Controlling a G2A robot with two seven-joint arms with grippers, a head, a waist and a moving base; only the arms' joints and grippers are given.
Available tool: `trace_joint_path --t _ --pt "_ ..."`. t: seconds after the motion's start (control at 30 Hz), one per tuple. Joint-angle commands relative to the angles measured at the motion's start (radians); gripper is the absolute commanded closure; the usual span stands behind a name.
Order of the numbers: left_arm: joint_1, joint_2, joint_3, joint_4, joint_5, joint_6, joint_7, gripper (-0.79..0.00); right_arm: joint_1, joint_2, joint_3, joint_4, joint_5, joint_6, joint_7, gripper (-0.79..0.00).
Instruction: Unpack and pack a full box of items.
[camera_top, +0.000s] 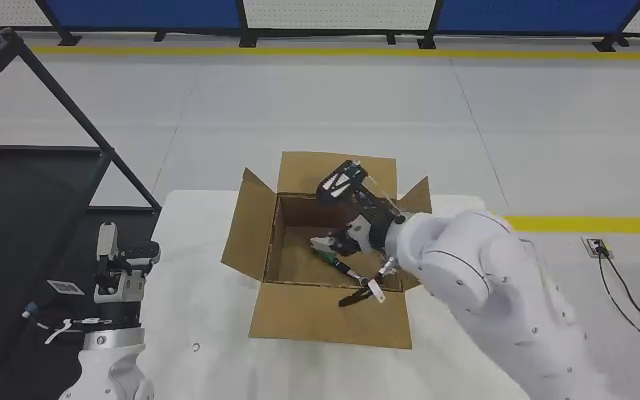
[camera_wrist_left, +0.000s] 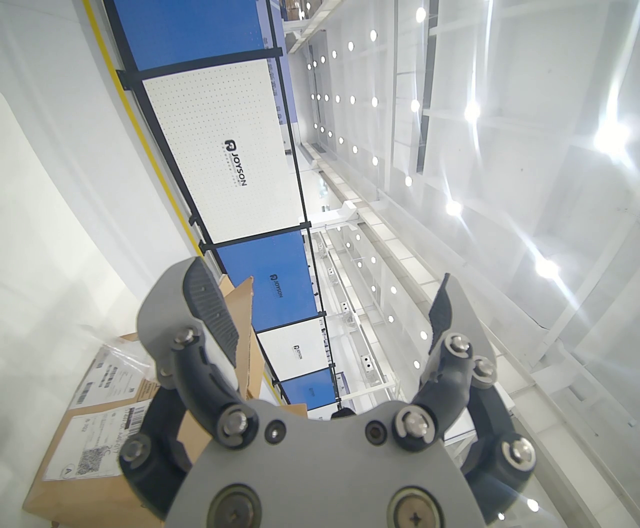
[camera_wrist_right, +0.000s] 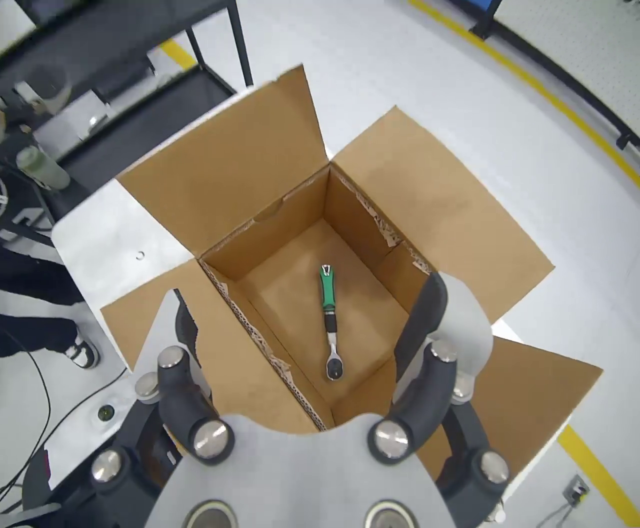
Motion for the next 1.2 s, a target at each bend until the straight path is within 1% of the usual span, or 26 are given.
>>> trace_joint_path --t 0.0,0.17,0.27,0.6,0.63,0.67,0.77,0.97,1.17 --pt "0.000 0.000 0.000 0.000 0.000 0.000 0.000 -0.785 0.055 -0.017 -0.057 0.070 0.005 0.019 0.016 -0.785" --pt "0.000 0.000 0.000 0.000 0.000 0.000 0.000 -0.785 0.134 -0.057 -0.157 0.242 0.023 0.057 0.038 -0.785" --pt "0.000 0.000 0.000 0.000 0.000 0.000 0.000 -0.785 0.163 -0.074 -0.188 0.314 0.023 0.083 0.050 -0.785" --pt "0.000 0.000 0.000 0.000 0.000 0.000 0.000 -0.785 0.163 -0.074 -0.188 0.314 0.023 0.083 0.050 -0.785" --pt "0.000 0.000 0.000 0.000 0.000 0.000 0.000 -0.785 0.153 -0.074 -0.190 0.307 0.025 0.072 0.031 -0.785" --pt "0.002 0.000 0.002 -0.003 -0.001 -0.001 -0.005 -0.785 0.142 -0.074 -0.197 0.308 0.016 0.055 0.012 -0.785" --pt "0.011 0.001 0.002 -0.012 -0.003 -0.009 -0.020 -0.785 0.144 -0.085 -0.225 0.341 -0.004 0.064 0.023 -0.785" --pt "0.039 0.004 -0.006 -0.018 0.003 -0.036 -0.060 -0.785 0.191 -0.137 -0.313 0.487 -0.005 0.104 0.022 -0.785" --pt "0.059 0.006 -0.017 -0.023 -0.005 -0.056 -0.074 -0.785 0.262 -0.211 -0.414 0.681 -0.030 0.155 0.046 -0.785"
